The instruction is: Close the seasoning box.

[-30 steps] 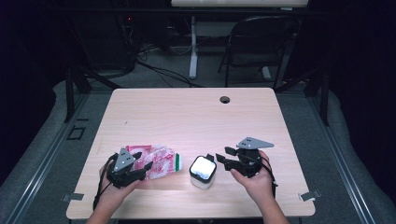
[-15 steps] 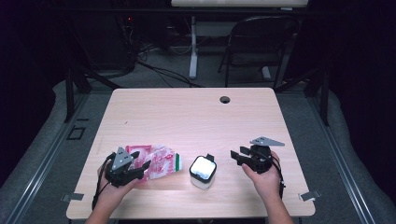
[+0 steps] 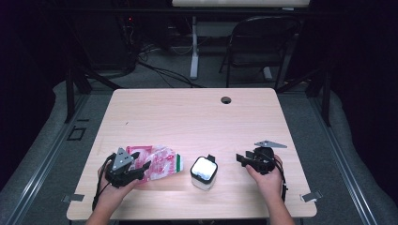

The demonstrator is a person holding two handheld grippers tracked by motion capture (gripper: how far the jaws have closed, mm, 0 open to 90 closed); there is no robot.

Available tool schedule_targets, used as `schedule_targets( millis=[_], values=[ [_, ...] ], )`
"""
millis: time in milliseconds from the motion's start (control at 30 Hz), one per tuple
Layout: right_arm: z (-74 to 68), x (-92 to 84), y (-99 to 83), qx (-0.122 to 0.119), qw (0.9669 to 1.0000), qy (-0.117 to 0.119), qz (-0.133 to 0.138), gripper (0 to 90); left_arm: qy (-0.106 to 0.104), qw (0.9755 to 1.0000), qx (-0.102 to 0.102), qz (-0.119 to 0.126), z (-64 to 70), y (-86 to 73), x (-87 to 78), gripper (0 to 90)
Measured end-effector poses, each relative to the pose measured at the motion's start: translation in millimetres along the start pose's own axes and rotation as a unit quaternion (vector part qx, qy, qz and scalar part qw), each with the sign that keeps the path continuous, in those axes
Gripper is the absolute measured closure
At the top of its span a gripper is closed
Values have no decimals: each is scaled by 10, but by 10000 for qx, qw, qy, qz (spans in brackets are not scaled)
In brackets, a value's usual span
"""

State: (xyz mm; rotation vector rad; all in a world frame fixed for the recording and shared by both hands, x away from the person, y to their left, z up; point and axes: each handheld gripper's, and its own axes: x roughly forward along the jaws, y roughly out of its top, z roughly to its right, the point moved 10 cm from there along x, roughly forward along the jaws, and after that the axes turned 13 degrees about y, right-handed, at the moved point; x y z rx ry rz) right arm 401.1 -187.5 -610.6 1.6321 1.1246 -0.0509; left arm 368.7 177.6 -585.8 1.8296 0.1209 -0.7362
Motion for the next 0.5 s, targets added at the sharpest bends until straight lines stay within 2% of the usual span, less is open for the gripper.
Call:
schedule_targets(
  millis=[133, 400, 500],
  values=[
    [-9, 28, -21, 131, 9998, 123, -22, 503, -13, 10000, 26, -21, 6, -7, 5, 427],
    [-17, 41, -26, 100, 9999, 91, -59, 486, -31, 10000, 3, -23, -1, -7, 4, 427],
    [-25, 39, -8, 106, 9999, 133, 6, 471, -22, 10000, -19, 2, -2, 4, -1, 427]
  ],
)
